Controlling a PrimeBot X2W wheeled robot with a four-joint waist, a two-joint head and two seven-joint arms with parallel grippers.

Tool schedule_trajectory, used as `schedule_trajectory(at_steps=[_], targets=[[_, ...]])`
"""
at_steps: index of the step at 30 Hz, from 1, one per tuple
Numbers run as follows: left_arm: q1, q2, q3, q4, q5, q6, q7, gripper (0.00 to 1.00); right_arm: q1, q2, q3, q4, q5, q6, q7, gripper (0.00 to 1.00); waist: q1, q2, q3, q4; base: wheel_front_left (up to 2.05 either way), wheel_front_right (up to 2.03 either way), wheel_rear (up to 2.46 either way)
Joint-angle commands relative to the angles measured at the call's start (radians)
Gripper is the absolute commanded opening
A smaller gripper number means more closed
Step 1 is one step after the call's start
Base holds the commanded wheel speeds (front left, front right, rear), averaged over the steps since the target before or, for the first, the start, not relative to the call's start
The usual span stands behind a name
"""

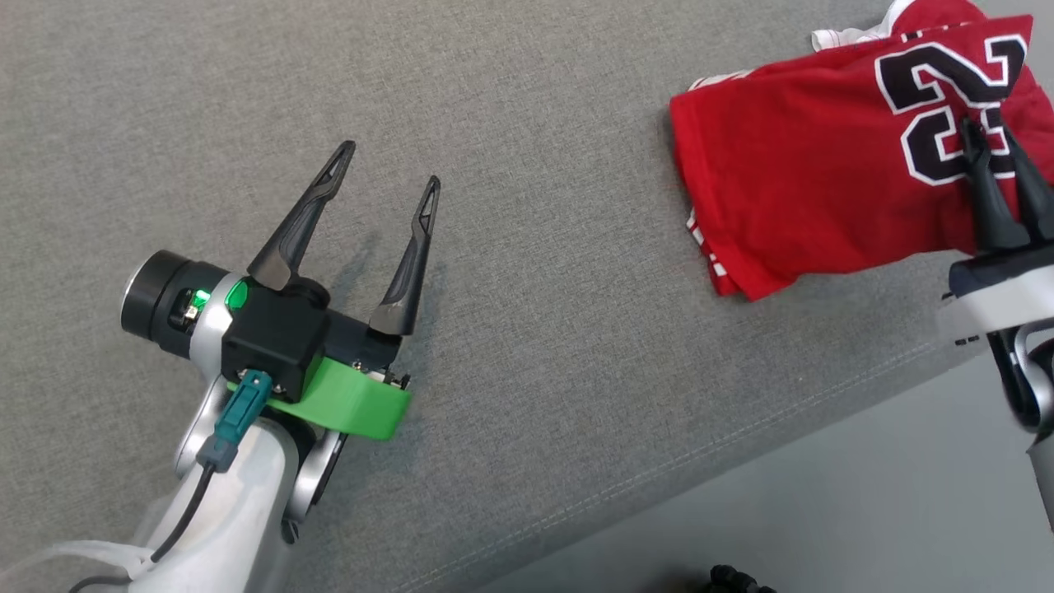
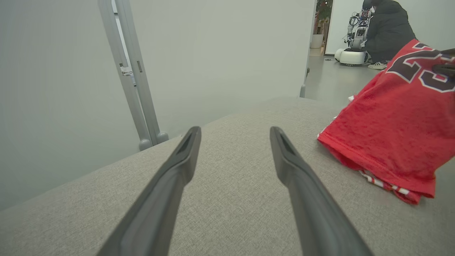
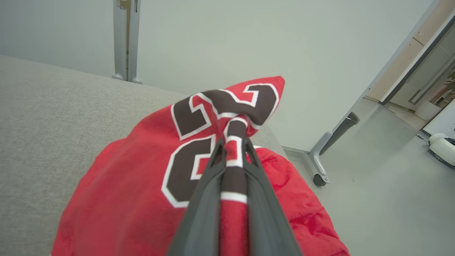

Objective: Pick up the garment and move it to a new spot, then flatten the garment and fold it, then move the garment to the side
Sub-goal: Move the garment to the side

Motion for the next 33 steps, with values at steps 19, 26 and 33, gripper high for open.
schedule_trajectory(at_steps=[19, 26, 33], targets=[[-0.146, -0.003, -0.091, -0.049, 0.059, -0.05, 0.022, 1.0, -0.359, -0.283, 0.027, 0.44, 0.108, -0.002, -0.012, 0.0, 0.0, -0.0001, 0.165, 0.069, 0.0, 0.0, 0.0], [-0.126, 0.019, -0.089, -0.06, 0.068, -0.032, 0.018, 1.0, -0.43, -0.291, -0.003, 0.609, 0.11, -0.002, -0.011, 1.0, 0.0, -0.0001, 0.177, 0.096, 0.0, 0.0, 0.0], [-0.098, 0.019, -0.081, -0.056, 0.053, -0.013, -0.003, 1.0, -0.428, -0.222, -0.181, 0.577, 0.028, -0.002, -0.011, 1.0, 0.0, -0.0001, 0.126, 0.109, 0.0, 0.0, 0.0]])
